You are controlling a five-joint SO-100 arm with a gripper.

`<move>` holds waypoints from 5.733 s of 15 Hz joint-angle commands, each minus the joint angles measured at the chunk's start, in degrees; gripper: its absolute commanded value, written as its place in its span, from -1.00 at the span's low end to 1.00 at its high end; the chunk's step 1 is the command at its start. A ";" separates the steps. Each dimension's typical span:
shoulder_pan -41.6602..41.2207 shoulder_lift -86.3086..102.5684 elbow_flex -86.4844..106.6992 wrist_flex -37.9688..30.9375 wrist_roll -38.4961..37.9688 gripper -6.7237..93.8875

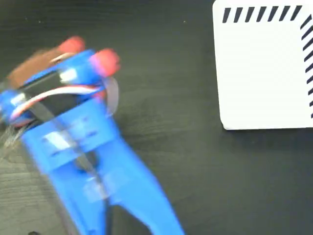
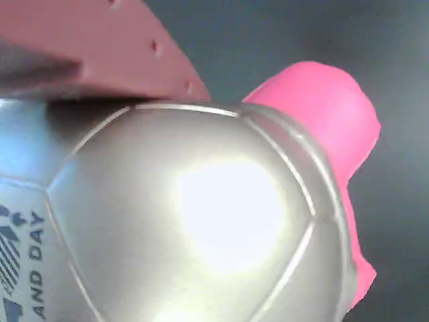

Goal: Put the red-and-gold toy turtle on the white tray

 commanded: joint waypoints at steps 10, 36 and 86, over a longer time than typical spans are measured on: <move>32.34 -13.45 -23.82 7.38 -0.97 -0.86; 49.31 -41.84 -37.79 0.62 -0.53 -0.86; 10.72 89.91 89.38 -22.06 0.44 -0.87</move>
